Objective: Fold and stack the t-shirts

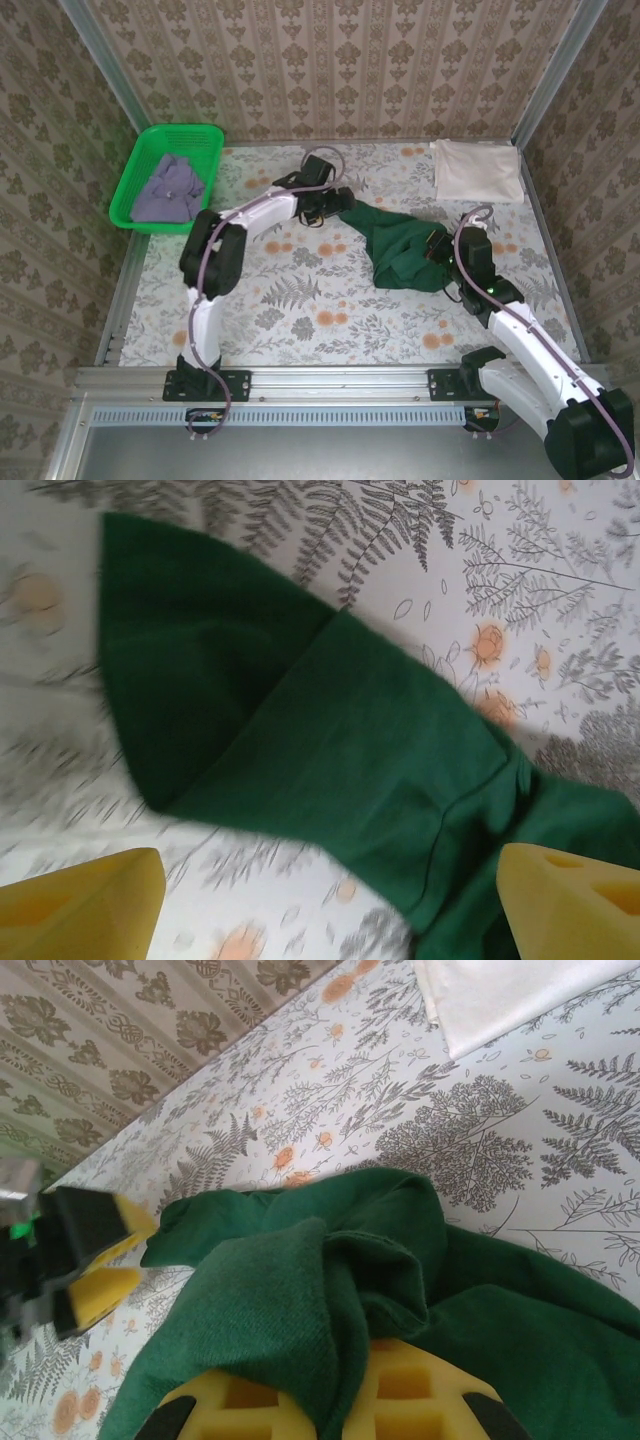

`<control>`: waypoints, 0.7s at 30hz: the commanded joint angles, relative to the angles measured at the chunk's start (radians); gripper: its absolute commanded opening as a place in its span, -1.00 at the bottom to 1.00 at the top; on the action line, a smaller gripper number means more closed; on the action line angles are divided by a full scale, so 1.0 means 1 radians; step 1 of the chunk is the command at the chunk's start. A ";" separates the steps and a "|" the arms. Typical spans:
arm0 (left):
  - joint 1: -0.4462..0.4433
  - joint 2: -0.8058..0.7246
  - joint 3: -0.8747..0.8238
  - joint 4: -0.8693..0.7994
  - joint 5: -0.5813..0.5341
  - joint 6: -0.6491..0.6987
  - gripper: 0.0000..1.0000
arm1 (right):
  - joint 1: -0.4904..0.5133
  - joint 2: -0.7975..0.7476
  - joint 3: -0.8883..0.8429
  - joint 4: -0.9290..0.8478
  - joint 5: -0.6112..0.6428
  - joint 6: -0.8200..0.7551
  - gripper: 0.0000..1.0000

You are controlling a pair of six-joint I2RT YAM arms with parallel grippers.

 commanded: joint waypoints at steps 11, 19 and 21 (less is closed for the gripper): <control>0.000 0.187 0.279 -0.254 -0.219 0.129 0.67 | -0.008 0.004 -0.016 0.048 -0.021 -0.003 -0.92; -0.012 0.176 0.257 -0.292 -0.303 0.168 0.60 | -0.009 0.010 -0.019 0.058 -0.026 -0.001 -0.92; -0.012 0.182 0.253 -0.269 -0.272 0.167 0.48 | -0.008 0.012 -0.019 0.061 -0.025 -0.003 -0.92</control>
